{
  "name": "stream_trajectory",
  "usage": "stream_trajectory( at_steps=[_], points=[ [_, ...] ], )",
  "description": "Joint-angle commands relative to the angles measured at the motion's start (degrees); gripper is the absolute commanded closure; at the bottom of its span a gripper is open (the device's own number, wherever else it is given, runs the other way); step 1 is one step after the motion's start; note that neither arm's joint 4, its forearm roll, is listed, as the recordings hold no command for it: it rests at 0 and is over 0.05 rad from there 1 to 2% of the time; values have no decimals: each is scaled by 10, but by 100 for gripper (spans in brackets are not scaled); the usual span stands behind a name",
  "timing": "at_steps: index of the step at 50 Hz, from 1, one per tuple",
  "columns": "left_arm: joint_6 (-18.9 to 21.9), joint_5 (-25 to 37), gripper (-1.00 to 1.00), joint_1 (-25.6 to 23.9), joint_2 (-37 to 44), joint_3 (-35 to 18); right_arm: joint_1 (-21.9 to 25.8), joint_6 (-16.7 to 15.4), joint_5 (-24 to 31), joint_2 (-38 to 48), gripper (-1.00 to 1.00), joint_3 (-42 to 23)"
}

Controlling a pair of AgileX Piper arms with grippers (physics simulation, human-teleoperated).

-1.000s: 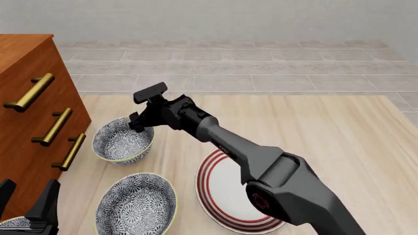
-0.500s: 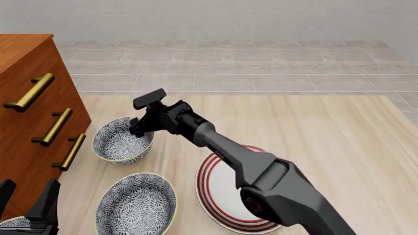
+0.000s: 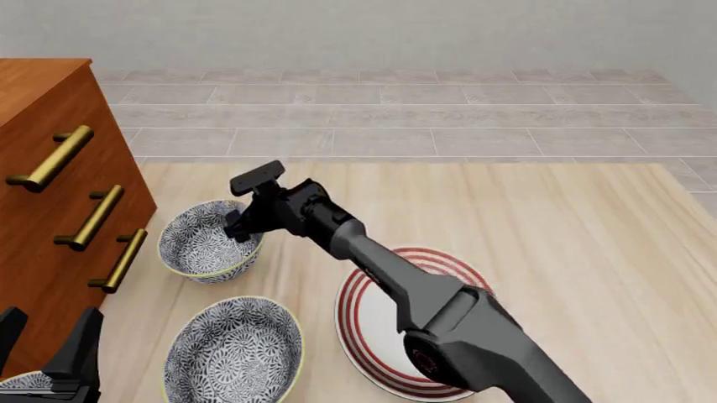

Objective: Pick up the bowl and put it in the front on the plate.

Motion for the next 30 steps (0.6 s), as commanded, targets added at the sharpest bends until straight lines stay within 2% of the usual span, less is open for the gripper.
stream_trajectory(
  at_steps=[1, 6, 7, 8, 11, 14, 25, 30],
  points=[
    [0, 0, -100, 0, 0, 0, -3, -6, 27, 32, -100, -52],
    [0, 0, -100, 0, 0, 0, 3, 3, 26, 32, -100, -54],
    [0, 0, -100, 0, 0, 0, 2, 3, 25, 30, 100, -51],
    [0, 0, -100, 0, 0, 0, 3, 10, 19, 26, 100, -45],
    [0, 0, -100, 0, 0, 0, 5, 10, -25, -14, 100, 41],
    [0, 0, -100, 0, 0, 0, 8, 13, -51, -37, 100, 89],
    [0, 0, -100, 0, 0, 0, -5, -1, -74, -81, 100, 151],
    [0, 0, -100, 0, 0, 0, -23, -17, -56, -82, 100, 132]
  ],
)
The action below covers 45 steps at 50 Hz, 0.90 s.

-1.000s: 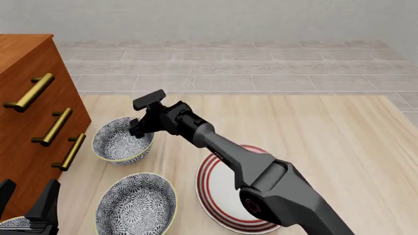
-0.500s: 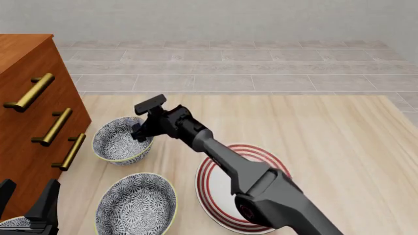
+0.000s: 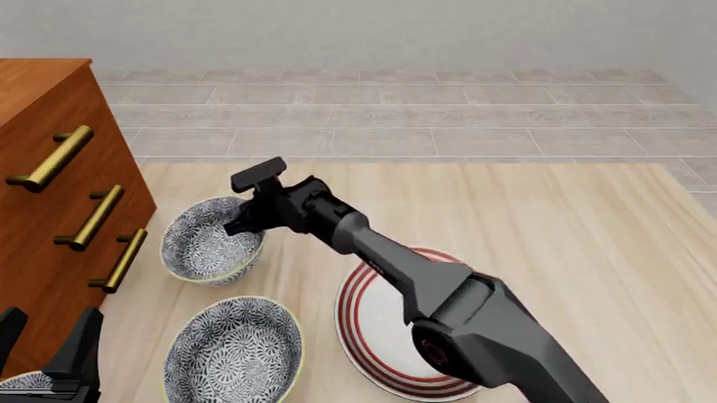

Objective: Pick up the bowl and put it in the front on the plate.

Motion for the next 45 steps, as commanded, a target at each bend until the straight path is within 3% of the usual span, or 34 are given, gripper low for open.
stream_trajectory(
  at_steps=[1, 8, 45],
  points=[
    [0, 0, -100, 0, 0, 0, -24, -15, 2, -25, 100, 26],
    [0, 0, -100, 0, 0, 0, -36, -27, 18, -24, 100, 5],
    [0, 0, -100, 0, 0, 0, -64, -48, -82, -199, 100, 249]
  ],
)
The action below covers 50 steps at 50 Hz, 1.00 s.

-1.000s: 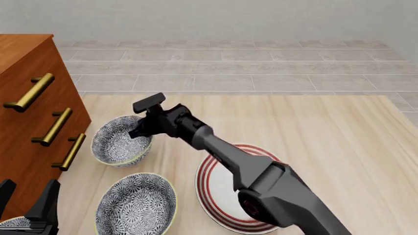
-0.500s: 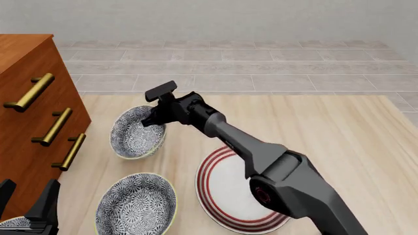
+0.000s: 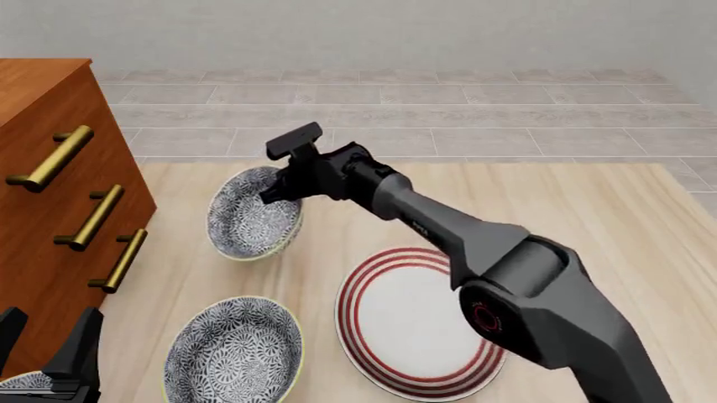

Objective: Pick up the bowl and put it in the front on the plate.

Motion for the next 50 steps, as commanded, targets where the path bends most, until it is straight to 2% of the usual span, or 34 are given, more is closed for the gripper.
stream_trajectory(
  at_steps=[1, 32, 50],
  points=[
    [0, 0, -100, 0, 0, 0, -12, 0, -32, -60, 100, 76],
    [0, 0, -100, 0, 0, 0, -37, 4, -104, -220, 100, 290],
    [0, 0, -100, 0, 0, 0, -51, 5, -116, -311, 100, 383]
  ],
)
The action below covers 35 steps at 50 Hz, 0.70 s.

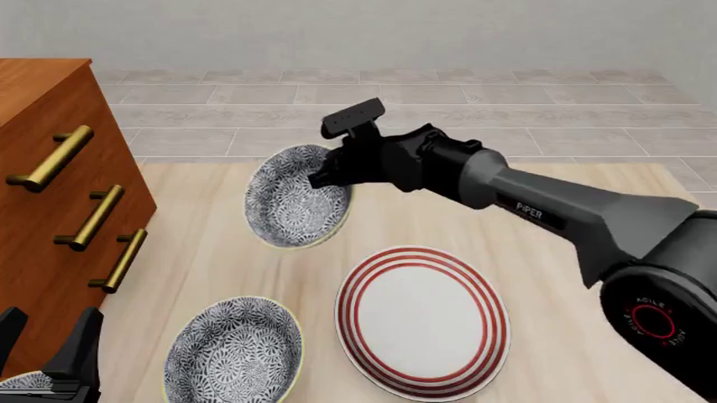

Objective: Pick up the bowl and put it in the front on the plate.

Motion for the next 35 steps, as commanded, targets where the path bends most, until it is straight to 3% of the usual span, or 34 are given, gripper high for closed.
stream_trajectory(
  at_steps=[1, 19, 24, 35],
  points=[
    [0, 0, -100, 0, 0, 0, -9, 1, -10, -62, 100, 60],
    [0, 0, -100, 0, 0, 0, -33, 5, -43, -173, 100, 195],
    [0, 0, -100, 0, 0, 0, -34, 36, -70, -213, 100, 259],
    [0, 0, -100, 0, 0, 0, -41, 62, -99, -262, 100, 334]
  ],
)
